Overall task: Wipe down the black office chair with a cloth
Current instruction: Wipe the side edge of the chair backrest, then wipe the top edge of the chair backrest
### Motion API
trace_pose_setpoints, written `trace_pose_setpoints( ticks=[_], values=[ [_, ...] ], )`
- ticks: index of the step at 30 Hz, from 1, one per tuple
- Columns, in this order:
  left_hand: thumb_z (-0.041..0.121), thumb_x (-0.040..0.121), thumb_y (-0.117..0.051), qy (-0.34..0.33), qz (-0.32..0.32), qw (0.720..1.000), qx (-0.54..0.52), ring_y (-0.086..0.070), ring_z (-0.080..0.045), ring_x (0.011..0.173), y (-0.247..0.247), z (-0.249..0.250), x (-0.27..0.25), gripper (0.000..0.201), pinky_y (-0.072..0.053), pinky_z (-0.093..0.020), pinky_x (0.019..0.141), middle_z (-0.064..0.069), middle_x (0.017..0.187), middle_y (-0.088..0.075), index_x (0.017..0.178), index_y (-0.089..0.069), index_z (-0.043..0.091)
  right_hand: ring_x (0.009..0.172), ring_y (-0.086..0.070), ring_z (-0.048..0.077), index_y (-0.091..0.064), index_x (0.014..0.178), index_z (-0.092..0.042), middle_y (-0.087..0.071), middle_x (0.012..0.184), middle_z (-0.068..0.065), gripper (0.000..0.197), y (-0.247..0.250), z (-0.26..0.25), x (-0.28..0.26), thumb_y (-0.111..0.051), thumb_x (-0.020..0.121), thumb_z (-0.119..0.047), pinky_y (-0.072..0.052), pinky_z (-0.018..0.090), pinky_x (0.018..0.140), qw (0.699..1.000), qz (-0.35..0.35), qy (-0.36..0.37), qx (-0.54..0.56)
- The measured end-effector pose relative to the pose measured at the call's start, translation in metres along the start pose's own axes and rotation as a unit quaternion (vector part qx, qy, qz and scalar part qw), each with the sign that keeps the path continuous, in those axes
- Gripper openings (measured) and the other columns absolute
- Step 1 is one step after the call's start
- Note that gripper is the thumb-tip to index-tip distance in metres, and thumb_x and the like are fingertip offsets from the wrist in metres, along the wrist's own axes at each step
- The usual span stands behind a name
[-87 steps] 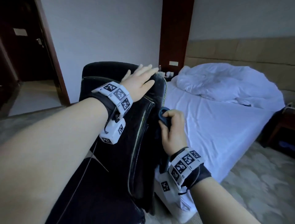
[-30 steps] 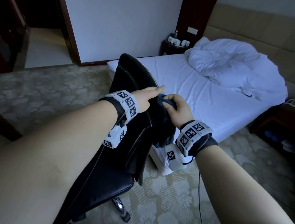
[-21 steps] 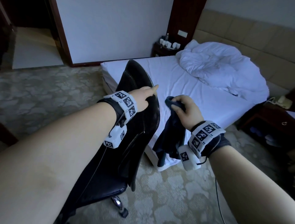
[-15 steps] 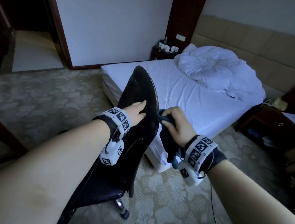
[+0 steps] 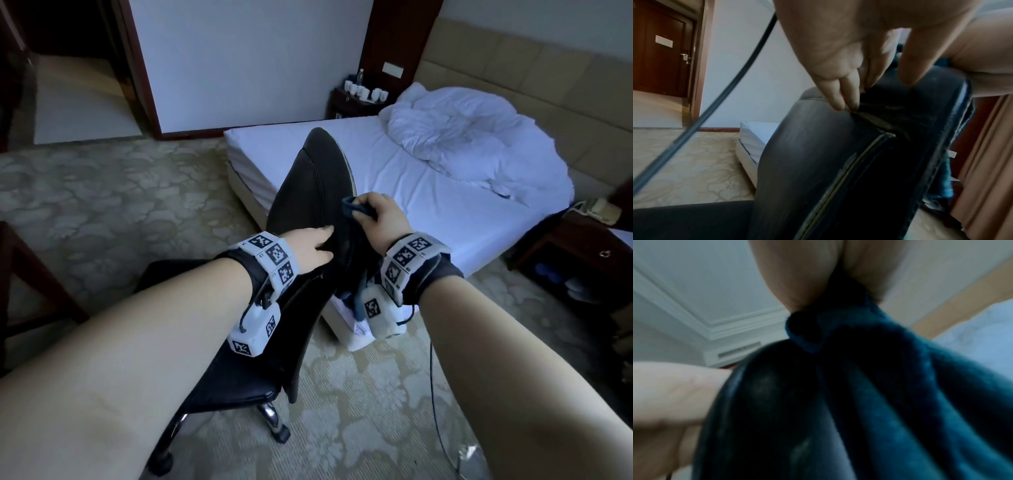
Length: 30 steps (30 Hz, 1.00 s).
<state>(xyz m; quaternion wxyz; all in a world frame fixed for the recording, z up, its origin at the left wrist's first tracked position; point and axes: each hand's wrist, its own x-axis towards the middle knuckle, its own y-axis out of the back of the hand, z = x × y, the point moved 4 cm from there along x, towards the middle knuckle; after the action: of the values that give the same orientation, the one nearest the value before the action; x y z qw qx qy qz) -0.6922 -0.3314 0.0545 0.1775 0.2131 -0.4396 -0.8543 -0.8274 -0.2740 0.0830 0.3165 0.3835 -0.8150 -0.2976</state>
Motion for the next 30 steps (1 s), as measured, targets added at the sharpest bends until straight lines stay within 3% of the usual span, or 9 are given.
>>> trace_pose_setpoints(
  ticks=[3, 8, 13, 16, 18, 21, 25, 28, 30],
  values=[
    [0.033, 0.091, -0.055, 0.002, -0.034, 0.999, 0.027, -0.016, -0.018, 0.143, -0.003, 0.008, -0.013, 0.08, -0.017, -0.022, 0.112, -0.005, 0.157, -0.007, 0.149, -0.004, 0.011, 0.093, -0.044, 0.013, -0.059, 0.105, -0.004, -0.05, 0.104, 0.007, 0.017, 0.005, -0.006, -0.019, -0.056, 0.088, -0.006, -0.026, 0.01, 0.074, 0.999, -0.025, 0.028, -0.007],
    [0.057, 0.076, -0.063, 0.046, -0.049, 0.997, 0.047, -0.029, -0.029, 0.134, -0.008, 0.02, -0.03, 0.097, -0.028, -0.037, 0.11, -0.01, 0.148, -0.013, 0.144, -0.015, 0.006, 0.09, -0.044, 0.012, -0.061, 0.1, -0.005, -0.045, 0.096, 0.001, 0.015, 0.005, -0.028, -0.056, -0.058, 0.086, -0.002, -0.029, -0.001, 0.076, 0.992, -0.08, 0.095, 0.006],
    [0.027, 0.087, -0.058, 0.076, -0.006, 0.997, 0.005, -0.039, -0.028, 0.127, -0.015, 0.009, -0.057, 0.081, -0.037, -0.026, 0.087, -0.012, 0.154, -0.009, 0.147, -0.006, 0.008, 0.091, -0.043, 0.012, -0.06, 0.105, -0.003, -0.046, 0.099, 0.003, 0.018, 0.004, -0.041, -0.06, -0.057, 0.087, -0.004, -0.027, -0.004, 0.074, 0.99, -0.082, 0.111, -0.003],
    [0.02, 0.09, -0.051, 0.087, -0.001, 0.996, -0.01, -0.042, -0.028, 0.126, -0.021, 0.006, -0.075, 0.085, -0.04, -0.025, 0.089, -0.009, 0.157, -0.001, 0.148, 0.011, 0.016, 0.101, -0.049, 0.02, -0.058, 0.109, -0.004, -0.051, 0.113, 0.011, 0.021, 0.003, -0.036, -0.041, -0.055, 0.089, -0.008, -0.025, 0.005, 0.072, 0.998, -0.049, 0.05, 0.001],
    [0.017, 0.092, -0.048, 0.104, 0.013, 0.994, -0.025, -0.049, -0.027, 0.114, -0.023, 0.009, -0.085, 0.08, -0.04, -0.02, 0.08, -0.013, 0.154, -0.014, 0.148, 0.008, 0.014, 0.103, -0.05, 0.022, -0.058, 0.109, -0.006, -0.05, 0.117, 0.012, 0.019, 0.002, -0.036, -0.034, -0.054, 0.09, -0.01, -0.025, 0.008, 0.074, 0.998, -0.047, 0.036, -0.013],
    [0.009, 0.092, -0.047, 0.126, 0.045, 0.99, -0.052, -0.046, -0.016, 0.069, -0.022, 0.014, -0.097, 0.071, -0.032, -0.016, 0.045, -0.013, 0.122, -0.051, 0.149, -0.005, 0.014, 0.093, -0.047, 0.017, -0.058, 0.102, -0.001, -0.05, 0.109, 0.014, 0.015, 0.002, -0.048, -0.051, -0.055, 0.088, -0.006, -0.026, 0.006, 0.074, 0.992, -0.036, 0.124, 0.014],
    [0.005, 0.088, -0.047, 0.166, 0.08, 0.981, -0.066, -0.053, -0.028, 0.089, -0.025, 0.007, -0.113, 0.071, -0.043, -0.028, 0.066, -0.017, 0.129, -0.049, 0.148, -0.012, 0.019, 0.087, -0.045, 0.015, -0.06, 0.101, 0.001, -0.049, 0.101, 0.015, 0.015, -0.014, -0.064, -0.089, -0.056, 0.086, -0.003, -0.029, 0.009, 0.073, 0.967, -0.057, 0.245, 0.029],
    [0.006, 0.086, -0.048, 0.184, 0.103, 0.973, -0.093, -0.056, -0.03, 0.097, -0.026, -0.003, -0.125, 0.072, -0.046, -0.034, 0.078, -0.014, 0.124, -0.053, 0.147, -0.016, 0.025, 0.087, -0.05, 0.022, -0.062, 0.1, 0.0, -0.052, 0.102, 0.018, 0.015, -0.02, -0.071, -0.088, -0.056, 0.087, -0.004, -0.029, 0.011, 0.072, 0.969, -0.054, 0.24, 0.026],
    [0.004, 0.085, -0.048, 0.181, 0.107, 0.973, -0.091, -0.055, -0.027, 0.086, -0.024, -0.006, -0.133, 0.07, -0.044, -0.031, 0.07, -0.013, 0.111, -0.055, 0.146, -0.02, 0.026, 0.094, -0.052, 0.027, -0.062, 0.102, -0.001, -0.052, 0.106, 0.018, 0.017, -0.016, -0.067, -0.075, -0.056, 0.087, -0.005, -0.027, 0.01, 0.072, 0.98, -0.04, 0.195, 0.023]
  ],
)
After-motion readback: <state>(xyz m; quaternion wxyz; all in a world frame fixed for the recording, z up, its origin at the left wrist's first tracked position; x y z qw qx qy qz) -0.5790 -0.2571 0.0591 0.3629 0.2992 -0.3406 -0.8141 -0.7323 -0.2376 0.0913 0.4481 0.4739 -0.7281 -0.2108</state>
